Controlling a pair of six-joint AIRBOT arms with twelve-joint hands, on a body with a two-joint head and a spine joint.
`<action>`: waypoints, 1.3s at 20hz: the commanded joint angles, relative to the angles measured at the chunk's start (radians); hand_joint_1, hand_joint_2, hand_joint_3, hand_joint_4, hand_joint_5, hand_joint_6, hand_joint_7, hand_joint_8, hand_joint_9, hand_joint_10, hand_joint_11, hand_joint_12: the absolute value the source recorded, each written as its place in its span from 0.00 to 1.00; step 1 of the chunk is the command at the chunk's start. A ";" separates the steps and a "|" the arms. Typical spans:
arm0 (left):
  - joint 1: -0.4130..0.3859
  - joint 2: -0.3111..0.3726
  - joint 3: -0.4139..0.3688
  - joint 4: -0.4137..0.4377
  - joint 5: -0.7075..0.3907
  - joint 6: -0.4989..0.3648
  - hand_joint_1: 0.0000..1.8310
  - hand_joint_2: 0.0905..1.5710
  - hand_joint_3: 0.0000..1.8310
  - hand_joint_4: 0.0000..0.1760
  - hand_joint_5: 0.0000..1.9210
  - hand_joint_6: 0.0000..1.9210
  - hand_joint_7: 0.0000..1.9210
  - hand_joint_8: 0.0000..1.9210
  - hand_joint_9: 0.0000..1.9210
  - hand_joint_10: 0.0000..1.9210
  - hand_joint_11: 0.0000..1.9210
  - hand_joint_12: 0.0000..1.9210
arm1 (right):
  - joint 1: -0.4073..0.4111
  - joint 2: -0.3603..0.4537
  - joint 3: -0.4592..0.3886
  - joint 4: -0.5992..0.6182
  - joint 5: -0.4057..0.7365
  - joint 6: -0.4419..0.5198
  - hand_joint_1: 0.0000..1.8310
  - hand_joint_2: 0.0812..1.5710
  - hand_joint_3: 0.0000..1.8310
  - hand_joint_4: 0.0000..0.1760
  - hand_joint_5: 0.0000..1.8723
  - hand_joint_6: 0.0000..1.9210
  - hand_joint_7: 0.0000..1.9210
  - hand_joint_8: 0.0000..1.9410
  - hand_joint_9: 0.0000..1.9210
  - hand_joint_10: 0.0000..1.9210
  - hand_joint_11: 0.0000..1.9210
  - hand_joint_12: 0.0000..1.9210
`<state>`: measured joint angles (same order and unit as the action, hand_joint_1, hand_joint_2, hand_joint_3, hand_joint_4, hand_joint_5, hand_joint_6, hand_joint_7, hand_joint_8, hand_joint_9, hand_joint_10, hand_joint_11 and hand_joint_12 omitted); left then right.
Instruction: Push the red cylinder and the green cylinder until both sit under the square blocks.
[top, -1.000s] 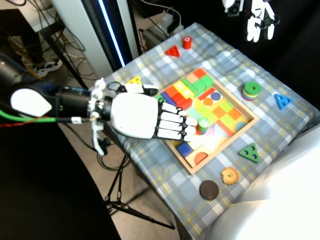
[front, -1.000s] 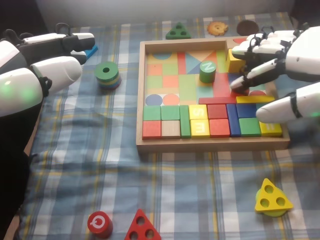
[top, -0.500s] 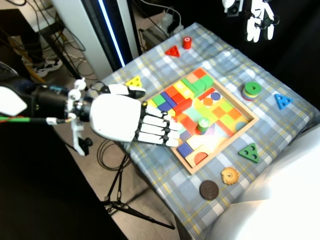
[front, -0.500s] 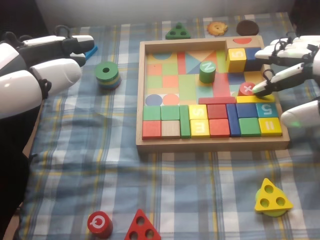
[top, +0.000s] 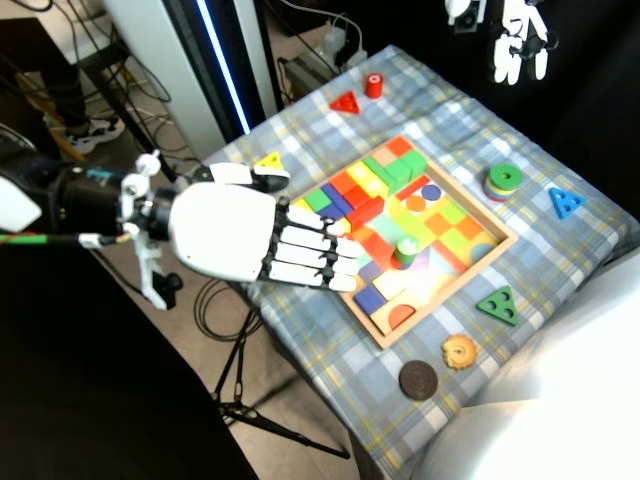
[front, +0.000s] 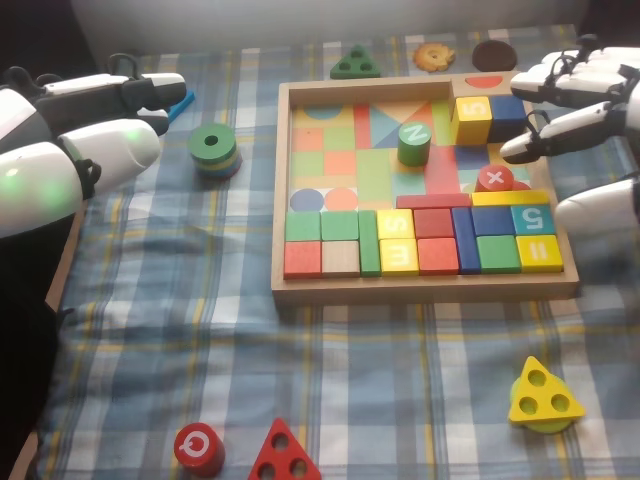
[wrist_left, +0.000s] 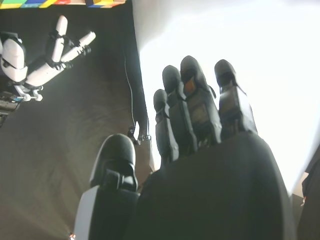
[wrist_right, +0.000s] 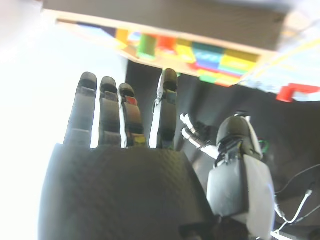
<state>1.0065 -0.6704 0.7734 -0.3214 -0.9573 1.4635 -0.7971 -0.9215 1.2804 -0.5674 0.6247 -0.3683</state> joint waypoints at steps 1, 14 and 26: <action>-0.007 0.003 -0.002 0.007 -0.119 -0.010 0.00 0.90 0.00 0.64 0.21 0.00 0.28 0.00 0.25 0.00 0.00 0.21 | 0.007 -0.010 0.003 0.037 0.082 0.000 0.00 0.67 0.00 0.66 0.24 0.00 0.00 0.00 0.00 0.00 0.00 0.00; -0.001 0.005 -0.004 0.007 -0.120 -0.019 0.00 0.89 0.00 0.51 0.24 0.00 0.29 0.00 0.27 0.00 0.00 0.22 | -0.038 -0.014 0.017 -0.008 0.011 0.045 0.00 0.69 0.00 0.95 0.24 0.00 0.00 0.00 0.00 0.00 0.00 0.00; 0.006 0.004 -0.002 0.005 -0.115 -0.023 0.00 0.91 0.00 0.59 0.23 0.00 0.29 0.00 0.27 0.00 0.00 0.22 | -0.052 0.032 -0.021 -0.005 0.062 0.045 0.00 0.69 0.00 1.00 0.23 0.00 0.00 0.00 0.00 0.00 0.00 0.00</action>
<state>1.0168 -0.6704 0.7715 -0.3218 -0.9554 1.4490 -0.8570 -0.8906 1.2625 -0.5892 0.6064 -0.3199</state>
